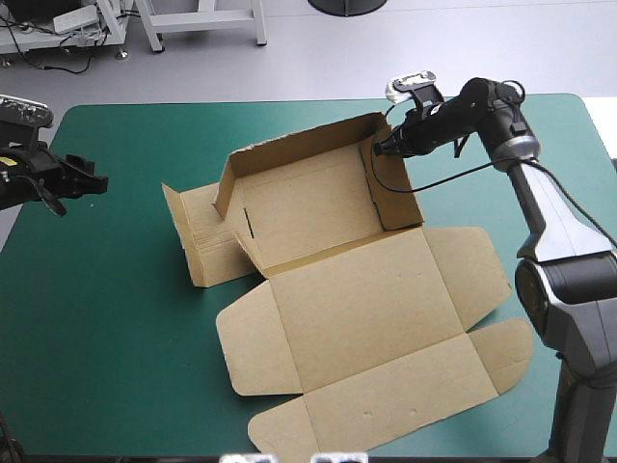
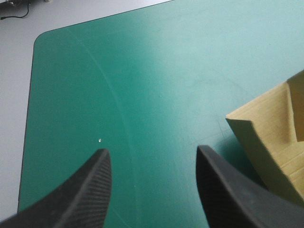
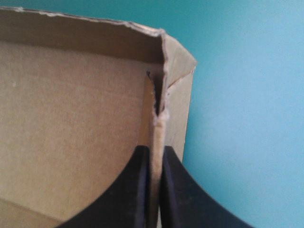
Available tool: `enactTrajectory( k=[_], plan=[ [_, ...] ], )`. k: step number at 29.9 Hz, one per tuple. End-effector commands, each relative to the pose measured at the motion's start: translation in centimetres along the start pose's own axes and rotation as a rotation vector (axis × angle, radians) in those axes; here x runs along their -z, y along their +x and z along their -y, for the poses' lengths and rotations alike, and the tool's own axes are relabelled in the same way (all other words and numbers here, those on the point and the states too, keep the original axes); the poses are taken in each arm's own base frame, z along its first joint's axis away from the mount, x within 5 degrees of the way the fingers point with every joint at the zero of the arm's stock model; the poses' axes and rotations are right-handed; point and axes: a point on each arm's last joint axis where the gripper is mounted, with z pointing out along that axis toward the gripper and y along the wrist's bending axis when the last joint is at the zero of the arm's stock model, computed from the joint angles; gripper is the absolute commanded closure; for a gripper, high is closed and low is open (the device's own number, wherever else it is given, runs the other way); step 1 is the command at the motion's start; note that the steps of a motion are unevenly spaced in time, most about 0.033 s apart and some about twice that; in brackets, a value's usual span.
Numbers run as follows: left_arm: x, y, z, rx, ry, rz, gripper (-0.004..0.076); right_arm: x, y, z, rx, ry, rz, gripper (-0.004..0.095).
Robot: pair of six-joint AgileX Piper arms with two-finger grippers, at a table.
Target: Fold the box
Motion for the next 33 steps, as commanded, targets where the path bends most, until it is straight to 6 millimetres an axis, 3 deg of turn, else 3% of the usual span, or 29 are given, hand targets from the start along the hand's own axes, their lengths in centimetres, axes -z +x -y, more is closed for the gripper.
enactTrajectory(
  k=[1,5,9,12,16,19,25,33],
  plan=[
    [1.7,-1.3,0.2,0.005,-0.02,0.108,0.0337,-0.5,1.5,-0.7,0.091,-0.059,-0.197,0.0868],
    [1.5,-1.4,0.2,0.008,-0.011,0.113,0.0337,1.9,-0.4,-1.4,0.144,-0.051,-0.104,0.0604],
    [1.3,-1.4,0.2,0.001,-0.003,0.113,0.0337,5.6,-2.5,-2.5,0.102,-0.013,0.013,0.0342],
    [1.4,-1.4,0.3,0.007,0.002,0.118,0.0337,8.0,-3.1,-3.4,0.071,-0.006,0.065,0.0303],
    [1.4,-1.4,0.3,0.005,-0.001,0.118,0.0337,9.0,-2.6,-3.9,0.043,-0.003,0.06,0.0303],
    [1.3,-1.4,0.3,0.004,0.001,0.114,0.0337,8.4,-1.2,-4.3,0.033,0.019,-0.013,0.031],
    [1.4,-1.5,0.4,0.014,0.01,0.122,0.0337,5.0,2.2,-5.1,0.058,0.053,-0.204,0.031],
    [1.4,-1.4,0.5,0.021,0.025,0.119,0.0337,1.3,3.5,-4.0,0.059,0.093,-0.314,0.036]
  ],
)
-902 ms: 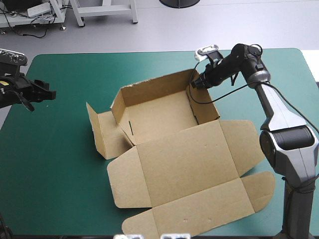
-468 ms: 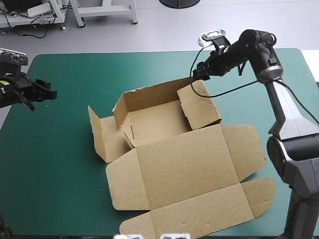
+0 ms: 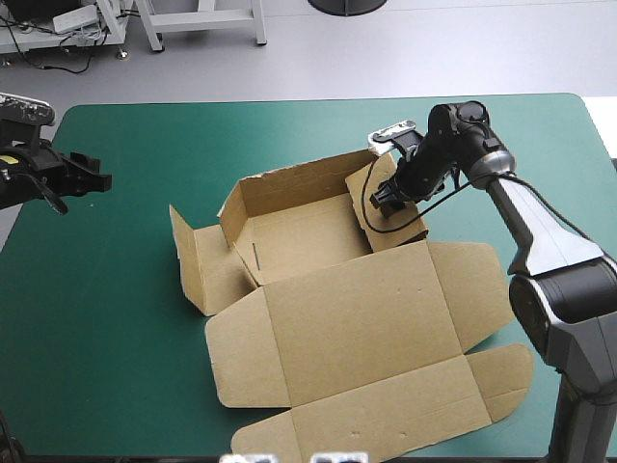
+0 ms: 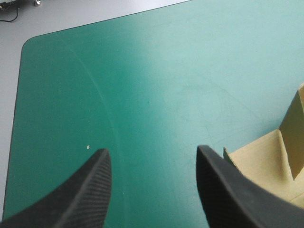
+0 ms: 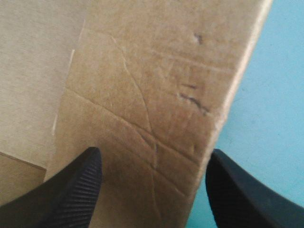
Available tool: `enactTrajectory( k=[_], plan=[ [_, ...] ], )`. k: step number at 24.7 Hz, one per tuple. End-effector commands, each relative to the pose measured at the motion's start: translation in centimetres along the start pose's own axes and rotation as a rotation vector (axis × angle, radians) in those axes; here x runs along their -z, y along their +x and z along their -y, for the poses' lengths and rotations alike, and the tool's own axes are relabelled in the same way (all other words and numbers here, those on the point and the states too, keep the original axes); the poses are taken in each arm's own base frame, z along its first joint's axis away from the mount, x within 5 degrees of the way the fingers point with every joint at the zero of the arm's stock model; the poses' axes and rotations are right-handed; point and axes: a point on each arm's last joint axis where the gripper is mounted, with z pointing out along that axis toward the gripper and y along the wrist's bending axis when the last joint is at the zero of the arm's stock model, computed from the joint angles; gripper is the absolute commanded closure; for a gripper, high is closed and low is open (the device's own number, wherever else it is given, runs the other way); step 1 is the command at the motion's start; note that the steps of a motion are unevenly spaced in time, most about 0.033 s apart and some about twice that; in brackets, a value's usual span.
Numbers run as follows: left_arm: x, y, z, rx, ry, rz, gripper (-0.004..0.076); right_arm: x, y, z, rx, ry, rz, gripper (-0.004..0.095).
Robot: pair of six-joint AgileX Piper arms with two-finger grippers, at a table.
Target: Fold the box
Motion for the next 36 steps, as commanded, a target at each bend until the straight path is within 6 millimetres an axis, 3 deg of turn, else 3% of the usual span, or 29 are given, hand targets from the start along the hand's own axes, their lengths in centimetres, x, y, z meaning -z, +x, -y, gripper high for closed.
enactTrajectory(
  k=[1,6,7,8,9,10,17,20,30,36],
  plan=[
    [1.5,-1.3,0.3,0.007,-0.01,0.102,0.0337,0.9,-0.2,-0.1,-0.012,0.006,0.017,0.0384],
    [1.5,-1.3,0.4,0.011,0.0,0.103,0.0337,-2.1,-0.4,0.0,-0.069,-0.066,-0.029,0.0559],
    [1.5,-1.3,0.4,0.011,0.001,0.102,0.0337,-2.5,-0.5,-0.1,-0.079,-0.088,-0.033,0.0727],
    [1.5,-1.3,0.4,0.014,0.003,0.103,0.0337,-2.5,-0.5,-0.2,-0.08,-0.096,-0.028,0.082],
    [1.5,-1.3,0.4,0.016,0.005,0.105,0.0337,-2.4,-0.6,-0.2,-0.08,-0.099,-0.026,0.0907],
    [1.5,-1.3,0.4,0.011,0.005,0.105,0.0337,-2.3,-0.6,-0.2,-0.082,-0.098,-0.022,0.0928],
    [1.5,-1.4,0.8,0.003,0.044,0.116,0.0337,2.5,-0.4,-1.0,-0.076,-0.058,0.073,0.0933],
    [1.5,-1.4,0.8,0.003,0.045,0.114,0.0337,3.6,-0.2,-0.8,-0.109,-0.024,0.086,0.0933],
    [1.5,-1.4,0.8,0.003,0.042,0.118,0.0356,6.0,0.5,1.4,-0.207,-0.063,0.156,0.0933],
    [1.3,-1.3,0.5,0.02,0.022,0.105,0.0356,9.0,1.5,3.0,-0.226,-0.091,0.244,0.0933]
  ],
)
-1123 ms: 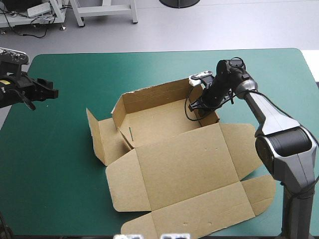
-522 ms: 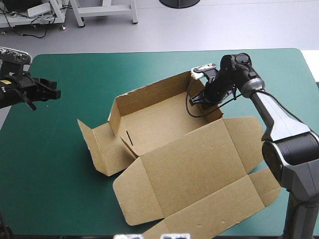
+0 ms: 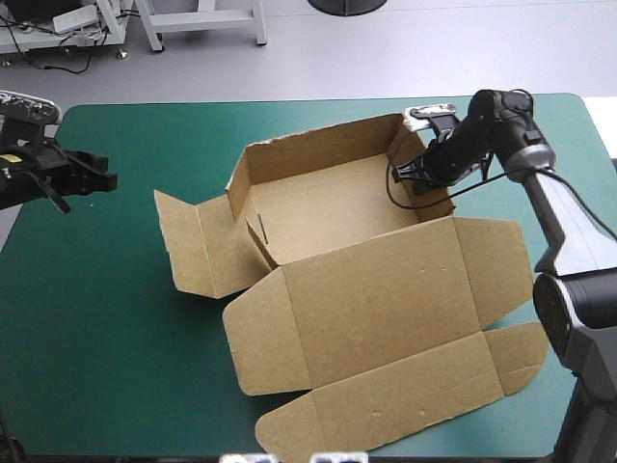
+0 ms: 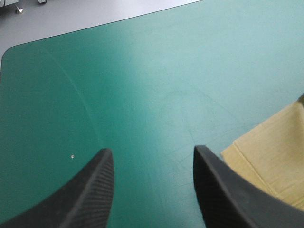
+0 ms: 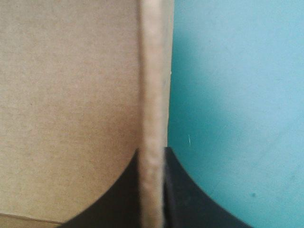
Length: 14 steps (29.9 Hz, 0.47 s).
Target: Fold the box
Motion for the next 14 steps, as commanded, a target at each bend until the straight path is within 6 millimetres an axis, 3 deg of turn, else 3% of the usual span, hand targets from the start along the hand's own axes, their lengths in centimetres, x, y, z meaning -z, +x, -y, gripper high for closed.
enactTrajectory(
  k=[1,7,14],
  plan=[
    [1.0,-1.0,0.0,0.031,-0.035,0.064,0.0356,5.8,0.0,-0.5,0.001,-0.099,0.151,0.0933],
    [-2.2,0.3,-0.5,0.115,0.028,-0.045,0.0356,8.7,0.3,0.9,-0.008,-0.189,0.26,0.0933],
    [-7.0,2.2,0.4,0.207,0.292,-0.178,0.0356,9.7,0.3,0.9,0.027,-0.224,0.304,0.0933]
  ],
)
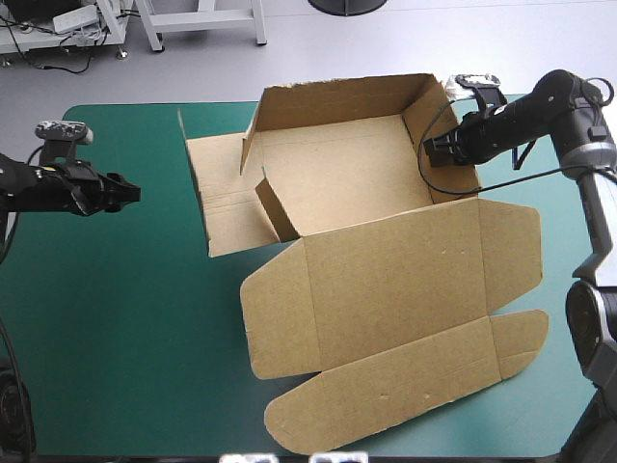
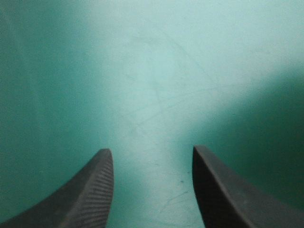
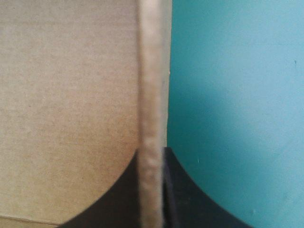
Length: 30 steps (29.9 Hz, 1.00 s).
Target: Fold the box
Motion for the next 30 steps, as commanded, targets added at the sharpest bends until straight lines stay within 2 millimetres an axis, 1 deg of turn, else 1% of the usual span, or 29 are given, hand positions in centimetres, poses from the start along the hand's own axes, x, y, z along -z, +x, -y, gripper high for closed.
enactTrajectory(
  k=[1,4,8,11,14,16,19,24,28,30],
  plan=[
    [-0.7,-0.8,1.2,0.032,0.185,0.028,0.0356,3.4,-0.8,-2.5,0.043,-0.106,0.117,0.0933],
    [-2.1,-1.1,2.1,0.069,0.403,0.037,0.0356,3.8,-0.9,-3.1,0.059,-0.138,0.141,0.0933],
    [-2.2,-1.9,3.4,0.103,0.661,0.1,0.0356,4.5,-1.2,-3.2,0.078,-0.111,0.155,0.0933],
    [-1.8,-2.4,3.7,0.136,0.707,0.146,0.0344,5.4,-1.8,-3.6,0.096,-0.102,0.19,0.0933],
    [-1.6,-2.6,4.0,0.167,0.73,0.156,0.0344,6.7,-2.5,-4.2,0.128,-0.085,0.238,0.0933],
    [-1.4,-2.7,4.8,0.172,0.755,0.154,0.0344,7.4,-3.0,-4.4,0.132,-0.07,0.274,0.0933],
    [-1.2,-2.9,6.6,0.157,0.807,0.156,0.0344,7.8,-3.2,-4.6,0.138,-0.064,0.292,0.0932],
    [-1.1,-3.2,10.0,0.132,0.919,0.149,0.0344,7.7,-3.2,-4.4,0.131,-0.044,0.29,0.0933],
    [-1.0,-2.9,12.7,0.083,0.973,0.113,0.0344,7.7,-3.2,-4.2,0.128,-0.021,0.286,0.0933],
    [-0.8,-2.7,13.5,0.061,0.985,0.102,0.0344,7.7,-3.2,-4.2,0.125,-0.021,0.289,0.0933]
  ],
)
